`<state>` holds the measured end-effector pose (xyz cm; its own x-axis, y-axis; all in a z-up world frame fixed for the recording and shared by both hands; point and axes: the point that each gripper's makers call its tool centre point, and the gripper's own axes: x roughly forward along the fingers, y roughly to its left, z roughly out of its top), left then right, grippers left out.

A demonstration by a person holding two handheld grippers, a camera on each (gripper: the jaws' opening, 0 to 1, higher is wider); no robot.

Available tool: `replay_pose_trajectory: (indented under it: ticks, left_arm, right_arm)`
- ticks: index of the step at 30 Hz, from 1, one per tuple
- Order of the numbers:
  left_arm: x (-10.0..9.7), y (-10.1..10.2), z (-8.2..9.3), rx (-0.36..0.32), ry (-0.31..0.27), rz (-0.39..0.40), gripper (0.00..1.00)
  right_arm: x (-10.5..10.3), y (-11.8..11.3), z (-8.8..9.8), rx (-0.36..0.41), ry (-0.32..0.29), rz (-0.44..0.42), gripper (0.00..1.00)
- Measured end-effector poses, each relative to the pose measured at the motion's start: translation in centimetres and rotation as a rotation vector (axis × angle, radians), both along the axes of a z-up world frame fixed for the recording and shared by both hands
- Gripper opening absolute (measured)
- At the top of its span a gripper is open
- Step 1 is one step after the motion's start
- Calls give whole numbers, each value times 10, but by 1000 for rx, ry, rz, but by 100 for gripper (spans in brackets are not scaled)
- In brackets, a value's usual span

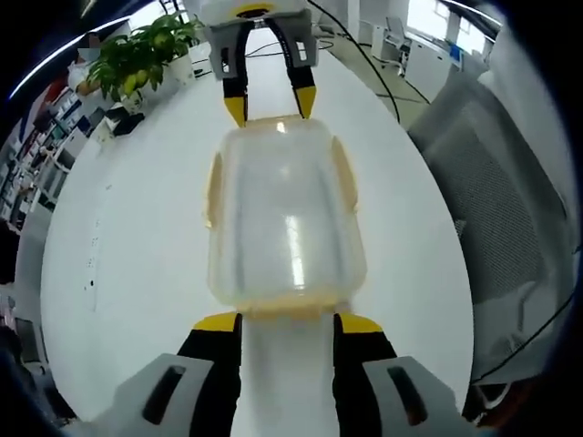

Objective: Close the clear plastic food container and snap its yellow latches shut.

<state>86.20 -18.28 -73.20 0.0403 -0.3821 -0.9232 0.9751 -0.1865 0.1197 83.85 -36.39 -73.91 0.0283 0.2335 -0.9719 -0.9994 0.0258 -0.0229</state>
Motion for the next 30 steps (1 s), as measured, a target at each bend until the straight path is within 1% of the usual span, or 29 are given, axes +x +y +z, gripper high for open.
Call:
replay_pose_trajectory:
  ticks: [2, 3, 6, 8, 13, 19, 21, 23, 26, 27, 30]
  left_arm:
    - [0, 3, -2, 3, -1, 8, 40]
    - [0, 5, -2, 3, 6, 22, 41]
    - [0, 8, -1, -1, 8, 33, 41]
    - [-1, 9, 0, -5, 12, 42, 41]
    - [-1, 14, 1, 7, 12, 50, 41]
    - [-1, 12, 10, -13, 17, 76, 40]
    - [-4, 12, 13, -10, 28, 87, 40]
    - [-5, 11, 17, -10, 27, 90, 40]
    - [-7, 8, 23, -25, 36, 127, 38]
    - [-6, 7, 26, -35, 40, 151, 37]
    - [-3, 7, 31, -36, 35, 200, 33]
  right_arm:
    - [1, -4, -3, -8, 5, -21, 42]
    - [0, -6, -3, 1, 21, -54, 43]
    - [1, -10, 0, 14, 21, -91, 37]
    - [1, -11, 2, 32, 25, -125, 39]
    - [-1, -15, 3, 20, 19, -132, 39]
    - [-4, -8, 12, 33, 9, -138, 37]
    - [-6, -4, 17, 45, 10, -133, 36]
    - [-7, -1, 20, 56, 11, -131, 36]
    - [-7, 1, 23, 65, 7, -133, 35]
    - [-7, 2, 25, 71, 6, -141, 34]
    - [-5, 3, 29, 86, 1, -166, 34]
